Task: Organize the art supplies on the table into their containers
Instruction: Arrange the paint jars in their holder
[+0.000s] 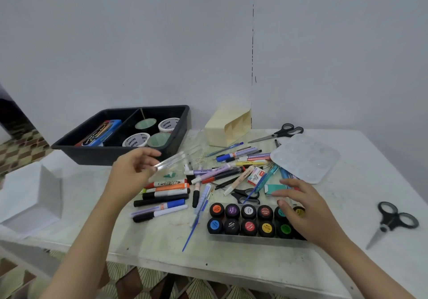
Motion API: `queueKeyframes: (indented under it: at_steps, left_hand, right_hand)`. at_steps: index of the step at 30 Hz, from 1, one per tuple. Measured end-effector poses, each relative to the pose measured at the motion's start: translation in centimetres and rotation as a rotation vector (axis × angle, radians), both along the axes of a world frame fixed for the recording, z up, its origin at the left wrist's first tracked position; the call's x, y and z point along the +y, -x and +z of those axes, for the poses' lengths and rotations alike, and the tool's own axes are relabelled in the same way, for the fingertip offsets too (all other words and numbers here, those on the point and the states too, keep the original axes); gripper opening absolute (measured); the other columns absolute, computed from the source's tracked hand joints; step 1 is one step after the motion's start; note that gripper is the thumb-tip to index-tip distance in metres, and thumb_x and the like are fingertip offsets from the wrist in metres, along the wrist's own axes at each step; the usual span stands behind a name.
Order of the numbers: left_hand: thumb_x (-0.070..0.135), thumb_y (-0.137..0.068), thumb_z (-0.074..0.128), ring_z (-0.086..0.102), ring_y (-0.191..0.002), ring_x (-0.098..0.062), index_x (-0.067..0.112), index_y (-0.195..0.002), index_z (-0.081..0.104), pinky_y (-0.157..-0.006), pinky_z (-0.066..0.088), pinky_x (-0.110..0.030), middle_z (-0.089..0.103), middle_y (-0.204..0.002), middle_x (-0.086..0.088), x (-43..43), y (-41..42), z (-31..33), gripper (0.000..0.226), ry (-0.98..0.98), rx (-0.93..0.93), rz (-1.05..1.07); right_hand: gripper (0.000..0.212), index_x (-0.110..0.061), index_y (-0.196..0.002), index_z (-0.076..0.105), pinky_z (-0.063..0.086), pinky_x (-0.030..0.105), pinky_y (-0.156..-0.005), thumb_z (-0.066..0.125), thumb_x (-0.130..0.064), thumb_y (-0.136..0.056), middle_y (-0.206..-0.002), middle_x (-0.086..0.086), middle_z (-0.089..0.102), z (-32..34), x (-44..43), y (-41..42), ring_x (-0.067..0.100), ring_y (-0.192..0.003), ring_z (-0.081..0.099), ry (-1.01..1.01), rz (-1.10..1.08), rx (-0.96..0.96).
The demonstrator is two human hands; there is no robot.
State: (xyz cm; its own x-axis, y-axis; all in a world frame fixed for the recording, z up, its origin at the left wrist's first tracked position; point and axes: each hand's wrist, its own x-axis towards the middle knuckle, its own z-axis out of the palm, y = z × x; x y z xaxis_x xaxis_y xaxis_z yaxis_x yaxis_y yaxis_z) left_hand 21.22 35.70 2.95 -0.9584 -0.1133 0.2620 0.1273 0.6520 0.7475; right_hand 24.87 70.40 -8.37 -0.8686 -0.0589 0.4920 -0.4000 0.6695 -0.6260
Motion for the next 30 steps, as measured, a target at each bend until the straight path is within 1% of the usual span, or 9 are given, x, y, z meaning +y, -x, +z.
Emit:
queueKeyframes:
  at_steps: [5,8,11,14,17,21,25,27,30]
  left_hand:
    - [-0.014,-0.077,0.064,0.068,-0.073,-0.011,0.013,-0.098,0.066,-0.068,0.053,-0.014,0.072,-0.078,-0.007,3.4,-0.2,2.4,0.034,-0.211,-0.106,-0.309]
    - [-0.016,-0.076,0.064,0.069,-0.073,-0.014,0.010,-0.100,0.065,-0.069,0.054,-0.018,0.073,-0.079,-0.009,5.4,0.0,2.3,0.035,-0.288,-0.198,-0.451]
    - [-0.018,-0.076,0.062,0.069,-0.074,-0.013,0.010,-0.100,0.064,-0.067,0.053,-0.019,0.073,-0.077,-0.008,6.9,0.3,1.9,0.037,-0.348,-0.247,-0.543]
    - [-0.018,-0.077,0.061,0.068,-0.070,-0.009,0.011,-0.097,0.064,-0.066,0.052,-0.017,0.072,-0.074,-0.003,7.9,0.5,1.3,0.036,-0.399,-0.254,-0.590]
    - [-0.012,-0.080,0.061,0.069,-0.078,-0.010,0.011,-0.099,0.064,-0.074,0.053,-0.017,0.074,-0.081,-0.002,8.7,0.5,0.6,0.029,-0.417,-0.217,-0.619]
    - [0.018,-0.075,0.077,0.058,-0.106,0.005,0.030,-0.116,0.059,-0.088,0.042,-0.011,0.065,-0.114,0.014,9.0,0.5,-1.1,0.046,-0.090,-0.158,-0.636]
    - [0.044,-0.063,0.081,0.033,-0.120,0.008,0.046,-0.138,0.032,-0.102,0.031,-0.023,0.032,-0.132,0.032,9.0,0.3,-3.3,0.089,0.345,-0.173,-0.613]
    - [0.048,-0.061,0.081,0.025,-0.124,0.008,0.042,-0.143,0.023,-0.105,0.027,-0.024,0.026,-0.134,0.031,8.9,0.0,-4.7,0.101,0.394,-0.179,-0.642]
    - [0.044,-0.063,0.082,0.031,-0.121,0.010,0.038,-0.141,0.030,-0.104,0.032,-0.020,0.032,-0.130,0.031,8.5,-0.3,-6.4,0.094,0.327,-0.133,-0.660]
  right_hand:
    - [0.051,-0.050,-0.133,0.040,0.037,0.025,-0.100,0.051,-0.048,-0.083,-0.129,-0.026,0.049,3.2,-1.8,-0.4,-0.002,-0.124,0.042,0.032,0.103,-0.017]
    - [0.072,-0.061,-0.136,0.021,0.033,0.024,-0.102,0.063,-0.045,-0.079,-0.133,-0.034,0.042,4.9,-2.8,-0.9,-0.004,-0.126,0.040,0.113,0.130,-0.019]
    - [0.073,-0.063,-0.134,0.024,0.042,0.022,-0.098,0.067,-0.037,-0.081,-0.127,-0.033,0.048,5.7,-3.2,-1.5,-0.002,-0.121,0.048,0.204,0.113,0.040]
    - [0.068,-0.065,-0.128,0.032,0.041,0.006,-0.086,0.065,-0.025,-0.083,-0.115,-0.039,0.053,6.1,-3.2,-2.2,-0.007,-0.106,0.055,0.245,0.044,0.130]
    - [0.073,-0.064,-0.125,0.040,0.045,0.010,-0.082,0.067,-0.009,-0.085,-0.098,-0.022,0.062,5.9,-2.9,-2.9,0.004,-0.093,0.061,0.305,-0.011,0.141]
    - [0.062,-0.053,-0.120,0.053,0.054,0.027,-0.078,0.060,0.000,-0.088,-0.083,0.004,0.060,5.4,-2.3,-3.5,0.018,-0.078,0.061,0.543,-0.065,0.029]
    - [0.044,-0.036,-0.121,0.058,0.056,0.021,-0.068,0.055,-0.004,-0.091,-0.081,0.014,0.062,5.4,-1.2,-4.0,0.012,-0.074,0.069,0.803,-0.128,-0.097]
    - [0.042,-0.026,-0.126,0.055,0.054,0.017,-0.062,0.055,-0.004,-0.090,-0.071,0.002,0.067,5.1,-0.6,-4.5,0.006,-0.071,0.069,0.899,-0.155,-0.163]
    - [0.043,-0.024,-0.127,0.054,0.055,0.018,-0.059,0.055,-0.002,-0.090,-0.063,0.000,0.067,4.5,-0.1,-5.2,0.007,-0.065,0.067,1.004,-0.183,-0.260]
